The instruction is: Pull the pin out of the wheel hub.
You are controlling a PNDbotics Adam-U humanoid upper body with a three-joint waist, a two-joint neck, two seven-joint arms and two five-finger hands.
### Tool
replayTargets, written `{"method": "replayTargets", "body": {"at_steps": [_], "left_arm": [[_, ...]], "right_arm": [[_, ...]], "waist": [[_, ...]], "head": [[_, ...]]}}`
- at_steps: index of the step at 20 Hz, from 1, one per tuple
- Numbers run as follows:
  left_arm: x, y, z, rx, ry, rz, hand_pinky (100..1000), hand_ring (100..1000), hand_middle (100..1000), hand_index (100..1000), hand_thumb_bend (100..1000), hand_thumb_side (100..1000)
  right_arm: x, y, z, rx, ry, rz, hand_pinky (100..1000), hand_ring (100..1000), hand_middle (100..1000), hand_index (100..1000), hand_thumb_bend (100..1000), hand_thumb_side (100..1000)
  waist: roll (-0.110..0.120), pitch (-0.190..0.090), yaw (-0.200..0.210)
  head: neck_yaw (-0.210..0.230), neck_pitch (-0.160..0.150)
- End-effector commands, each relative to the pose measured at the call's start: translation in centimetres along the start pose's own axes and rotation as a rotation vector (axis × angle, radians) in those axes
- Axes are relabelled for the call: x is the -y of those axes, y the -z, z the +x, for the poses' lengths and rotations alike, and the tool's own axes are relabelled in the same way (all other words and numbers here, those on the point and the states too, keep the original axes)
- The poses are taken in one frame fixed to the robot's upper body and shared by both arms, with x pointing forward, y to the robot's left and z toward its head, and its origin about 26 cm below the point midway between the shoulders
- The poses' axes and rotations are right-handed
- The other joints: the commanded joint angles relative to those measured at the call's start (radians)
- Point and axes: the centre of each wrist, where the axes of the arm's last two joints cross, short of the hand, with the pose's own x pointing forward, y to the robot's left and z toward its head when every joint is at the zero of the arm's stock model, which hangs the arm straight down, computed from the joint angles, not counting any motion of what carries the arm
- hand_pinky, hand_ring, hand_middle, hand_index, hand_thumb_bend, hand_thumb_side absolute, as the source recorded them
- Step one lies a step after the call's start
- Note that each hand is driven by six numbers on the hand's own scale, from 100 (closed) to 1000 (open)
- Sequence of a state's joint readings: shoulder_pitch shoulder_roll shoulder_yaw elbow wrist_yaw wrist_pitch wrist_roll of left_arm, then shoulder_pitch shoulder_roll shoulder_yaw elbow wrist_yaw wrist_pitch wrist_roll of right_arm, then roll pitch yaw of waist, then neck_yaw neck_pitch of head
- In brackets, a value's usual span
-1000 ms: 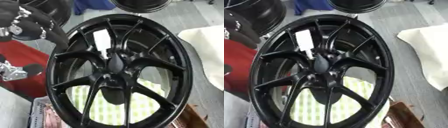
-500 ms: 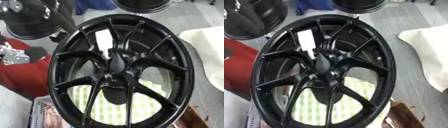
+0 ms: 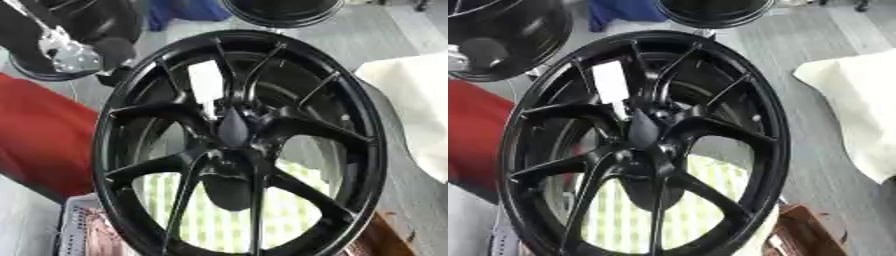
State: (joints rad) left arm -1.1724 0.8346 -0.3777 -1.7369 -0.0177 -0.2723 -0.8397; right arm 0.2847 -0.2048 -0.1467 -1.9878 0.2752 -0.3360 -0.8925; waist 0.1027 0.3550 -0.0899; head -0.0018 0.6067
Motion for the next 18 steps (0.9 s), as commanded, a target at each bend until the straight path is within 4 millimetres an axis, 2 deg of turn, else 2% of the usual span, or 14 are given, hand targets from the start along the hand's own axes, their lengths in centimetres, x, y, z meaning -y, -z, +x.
{"method": "replayTargets", "body": {"at_steps": [1, 3, 8, 10, 12, 18], "left_arm": [[-0.7, -0.2, -0.3, -0.029, 0.035, -0.007, 902, 783, 717, 860, 265, 420], [-0.5, -0.2, -0.8, -0.073, 0.016, 0.013, 910, 785, 678, 845, 330, 595], [0.5, 0.1, -1.7, -0.194, -0.021, -0.02, 949, 844, 705, 861, 402, 707], [0.6, 0.4, -1.5, -0.23, -0.019, -0.055, 958, 856, 707, 865, 502, 741], [0.4, 0.5, -1.4, -0.271, -0.017, -0.077, 956, 859, 707, 870, 556, 752], [0.9, 1.1, -2.0, -0.405, -0.043, -0.082, 950, 877, 761, 896, 571, 752]], "right_arm": [[-0.1, 0.3, 0.3, 0.012, 0.026, -0.02, 415, 629, 430, 641, 315, 232], [-0.2, 0.3, 0.4, 0.01, 0.031, -0.024, 415, 627, 430, 640, 312, 233], [-0.2, 0.6, 0.3, 0.009, 0.043, -0.036, 415, 624, 428, 637, 305, 235], [-0.2, 0.7, 0.4, 0.006, 0.048, -0.038, 414, 623, 427, 636, 302, 236], [-0.3, 0.7, 0.4, 0.002, 0.052, -0.04, 414, 621, 426, 635, 298, 237], [-0.4, 0.7, 0.4, -0.006, 0.064, -0.045, 413, 619, 424, 634, 288, 238]], "waist": [[-0.001, -0.013, -0.001], [0.003, -0.013, 0.0], [0.011, -0.017, 0.003], [0.013, -0.019, 0.004], [0.015, -0.021, 0.005], [0.018, -0.024, 0.004]], "head": [[0.002, -0.012], [0.001, -0.008], [-0.004, 0.006], [-0.005, 0.011], [-0.006, 0.014], [-0.004, 0.022]]}}
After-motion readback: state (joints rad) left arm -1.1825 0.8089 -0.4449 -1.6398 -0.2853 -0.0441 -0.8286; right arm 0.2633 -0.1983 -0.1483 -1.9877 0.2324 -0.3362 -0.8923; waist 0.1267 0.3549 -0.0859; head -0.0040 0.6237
